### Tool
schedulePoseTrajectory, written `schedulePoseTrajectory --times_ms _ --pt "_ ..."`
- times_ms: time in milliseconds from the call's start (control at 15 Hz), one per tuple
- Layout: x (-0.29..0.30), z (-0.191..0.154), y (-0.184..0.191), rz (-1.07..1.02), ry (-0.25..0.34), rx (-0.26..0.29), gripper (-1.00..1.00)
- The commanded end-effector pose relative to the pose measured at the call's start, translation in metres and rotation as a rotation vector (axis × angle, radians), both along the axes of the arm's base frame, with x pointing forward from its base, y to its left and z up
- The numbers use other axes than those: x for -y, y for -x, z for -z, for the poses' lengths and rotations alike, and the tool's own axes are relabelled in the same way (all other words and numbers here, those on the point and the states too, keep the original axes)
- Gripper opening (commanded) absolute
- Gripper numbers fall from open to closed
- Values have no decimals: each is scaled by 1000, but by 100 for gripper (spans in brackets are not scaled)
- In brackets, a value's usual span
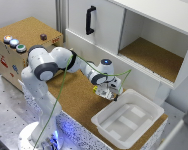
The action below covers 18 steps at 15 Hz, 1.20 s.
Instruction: Put the grasped pink block inside the right cabinet
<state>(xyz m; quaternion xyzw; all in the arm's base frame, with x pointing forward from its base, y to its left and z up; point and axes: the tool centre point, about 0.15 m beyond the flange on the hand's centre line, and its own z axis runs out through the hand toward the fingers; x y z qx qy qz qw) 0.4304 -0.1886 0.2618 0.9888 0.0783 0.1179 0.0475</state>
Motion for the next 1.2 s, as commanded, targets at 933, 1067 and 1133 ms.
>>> schedulePoseTrajectory --times_ms 933,1067,1133 --pt "42 -263 -225 213 -129 353 -100" --pt "48 -256 -251 224 -118 316 -100" --pt "51 -249 -263 233 -95 296 -100"
